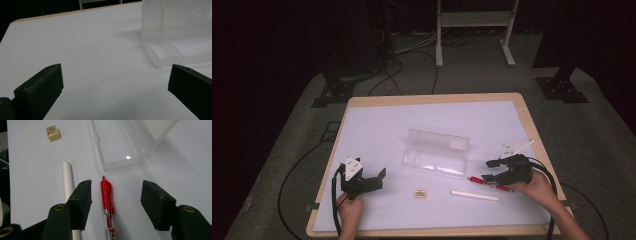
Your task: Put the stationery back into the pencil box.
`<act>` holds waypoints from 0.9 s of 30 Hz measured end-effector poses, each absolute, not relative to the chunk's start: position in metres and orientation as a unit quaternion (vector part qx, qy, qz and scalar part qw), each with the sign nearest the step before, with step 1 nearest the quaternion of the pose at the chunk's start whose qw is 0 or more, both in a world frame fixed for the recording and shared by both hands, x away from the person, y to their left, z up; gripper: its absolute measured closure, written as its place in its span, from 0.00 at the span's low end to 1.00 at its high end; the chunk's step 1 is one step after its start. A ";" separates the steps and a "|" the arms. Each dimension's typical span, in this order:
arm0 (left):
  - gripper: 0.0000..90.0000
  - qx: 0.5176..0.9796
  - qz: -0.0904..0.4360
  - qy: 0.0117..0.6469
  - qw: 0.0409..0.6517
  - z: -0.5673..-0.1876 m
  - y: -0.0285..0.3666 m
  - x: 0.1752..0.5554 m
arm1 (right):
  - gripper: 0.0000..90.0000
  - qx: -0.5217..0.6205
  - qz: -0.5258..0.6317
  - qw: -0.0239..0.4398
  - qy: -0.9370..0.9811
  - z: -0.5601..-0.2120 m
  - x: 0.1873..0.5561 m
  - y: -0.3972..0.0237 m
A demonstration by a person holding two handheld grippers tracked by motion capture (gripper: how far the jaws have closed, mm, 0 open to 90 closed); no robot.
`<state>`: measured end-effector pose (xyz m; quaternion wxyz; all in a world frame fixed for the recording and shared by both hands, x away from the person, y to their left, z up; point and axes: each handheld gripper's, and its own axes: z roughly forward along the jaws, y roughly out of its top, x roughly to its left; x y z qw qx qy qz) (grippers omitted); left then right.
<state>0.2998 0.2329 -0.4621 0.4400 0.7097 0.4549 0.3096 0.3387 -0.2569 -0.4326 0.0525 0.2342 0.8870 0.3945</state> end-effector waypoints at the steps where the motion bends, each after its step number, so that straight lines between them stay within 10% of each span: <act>1: 0.00 0.710 0.309 0.455 0.440 -0.462 0.233 0.300 | 0.46 0.236 0.395 0.053 0.886 -0.434 0.338 -0.259; 27: 0.00 0.711 0.310 0.454 0.439 -0.462 0.232 0.300 | 0.59 0.239 0.384 0.040 0.891 -0.459 0.323 -0.275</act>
